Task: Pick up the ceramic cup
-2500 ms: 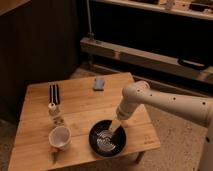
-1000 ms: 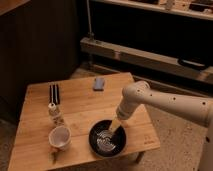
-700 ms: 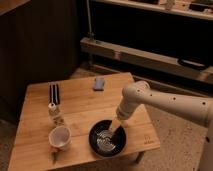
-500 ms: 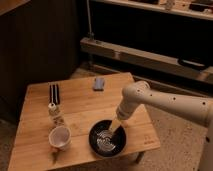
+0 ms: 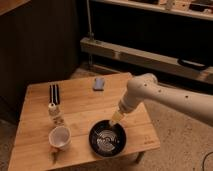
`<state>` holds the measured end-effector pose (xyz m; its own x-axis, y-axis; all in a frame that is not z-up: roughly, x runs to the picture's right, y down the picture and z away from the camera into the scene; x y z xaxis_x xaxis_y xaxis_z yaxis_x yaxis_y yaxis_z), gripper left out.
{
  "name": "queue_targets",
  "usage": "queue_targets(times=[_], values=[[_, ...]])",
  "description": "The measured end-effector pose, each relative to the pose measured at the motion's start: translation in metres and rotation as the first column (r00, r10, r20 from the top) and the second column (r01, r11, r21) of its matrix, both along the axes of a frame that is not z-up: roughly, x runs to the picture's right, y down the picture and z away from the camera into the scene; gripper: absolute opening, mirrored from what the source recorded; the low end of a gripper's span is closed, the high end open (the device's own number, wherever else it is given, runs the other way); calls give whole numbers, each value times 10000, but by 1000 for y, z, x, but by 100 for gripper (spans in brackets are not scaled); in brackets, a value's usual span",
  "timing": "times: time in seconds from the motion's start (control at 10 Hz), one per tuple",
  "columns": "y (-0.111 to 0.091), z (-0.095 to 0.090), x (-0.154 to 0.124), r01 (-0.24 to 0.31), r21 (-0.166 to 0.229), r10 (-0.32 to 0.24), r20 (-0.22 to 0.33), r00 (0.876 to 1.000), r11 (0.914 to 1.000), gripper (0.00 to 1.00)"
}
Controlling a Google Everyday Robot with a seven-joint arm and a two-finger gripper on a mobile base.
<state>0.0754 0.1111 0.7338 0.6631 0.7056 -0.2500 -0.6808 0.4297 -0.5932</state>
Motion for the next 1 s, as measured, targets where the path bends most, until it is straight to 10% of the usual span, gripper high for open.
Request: queue_targets(times=[0.4,1.0], values=[[-26,-44,-33,-1040,-141,1037,-207,9944,9945,80],[-26,-45,-33,-1041,-147,1038,-214,9944,9945,80]])
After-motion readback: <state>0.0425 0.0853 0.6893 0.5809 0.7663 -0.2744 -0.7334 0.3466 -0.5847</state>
